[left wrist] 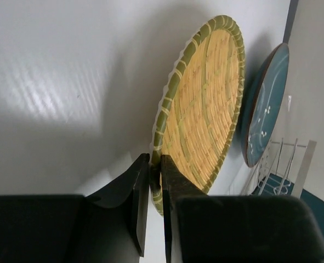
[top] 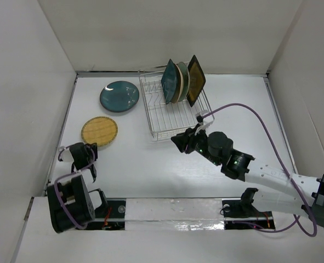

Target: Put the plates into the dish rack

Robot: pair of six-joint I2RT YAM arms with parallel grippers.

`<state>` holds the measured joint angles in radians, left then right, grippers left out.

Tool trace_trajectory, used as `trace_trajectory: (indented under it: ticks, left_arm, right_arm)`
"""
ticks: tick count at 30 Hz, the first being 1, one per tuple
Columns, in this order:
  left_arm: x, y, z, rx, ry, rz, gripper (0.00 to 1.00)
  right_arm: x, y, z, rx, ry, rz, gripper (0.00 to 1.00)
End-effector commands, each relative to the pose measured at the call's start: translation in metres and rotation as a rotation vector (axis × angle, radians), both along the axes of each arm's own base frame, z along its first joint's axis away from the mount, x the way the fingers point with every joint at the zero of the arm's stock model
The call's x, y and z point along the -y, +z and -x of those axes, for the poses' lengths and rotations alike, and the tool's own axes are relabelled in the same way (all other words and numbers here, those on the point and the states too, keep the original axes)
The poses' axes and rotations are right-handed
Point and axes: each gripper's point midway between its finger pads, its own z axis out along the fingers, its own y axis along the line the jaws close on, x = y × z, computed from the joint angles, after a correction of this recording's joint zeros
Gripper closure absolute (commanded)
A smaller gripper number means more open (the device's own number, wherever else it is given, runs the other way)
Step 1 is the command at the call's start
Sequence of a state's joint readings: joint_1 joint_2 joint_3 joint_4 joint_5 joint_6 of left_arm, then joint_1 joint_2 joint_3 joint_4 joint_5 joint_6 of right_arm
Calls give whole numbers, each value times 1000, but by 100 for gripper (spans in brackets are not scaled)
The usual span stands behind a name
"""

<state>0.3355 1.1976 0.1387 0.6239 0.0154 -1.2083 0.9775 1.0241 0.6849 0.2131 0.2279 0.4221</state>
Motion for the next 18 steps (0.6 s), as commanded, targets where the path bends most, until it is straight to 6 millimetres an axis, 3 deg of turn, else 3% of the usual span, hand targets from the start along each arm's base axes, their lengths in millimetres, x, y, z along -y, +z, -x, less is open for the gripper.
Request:
trace_trajectory:
  ticks: [1, 3, 4, 6, 7, 10, 15, 18]
  left_arm:
    - [6, 4, 20, -12, -17, -24, 100]
    - [11, 14, 24, 11, -44, -37, 100]
    - [15, 25, 29, 28, -67, -55, 100]
    - [18, 48, 30, 76, -85, -85, 100]
    - [19, 65, 36, 117, -90, -113, 100]
    - [21, 115, 45, 209, -99, -196, 100]
    - [31, 188, 50, 273, -217, -363, 100]
    - [53, 238, 51, 397, -340, -437, 100]
  right_arm:
    - [-4, 10, -1, 37, 1, -20, 58]
    - [-3, 8, -3, 35, -8, -11, 48]
    - [-4, 7, -3, 37, -9, -8, 38]
    - [-2, 6, -4, 32, -18, 1, 29]
    - [-2, 6, -5, 34, -22, 2, 19]
    - [-1, 7, -5, 38, -23, 9, 8]
    - [-16, 13, -3, 30, 33, -11, 0]
    - [-36, 16, 1, 6, 104, -28, 0]
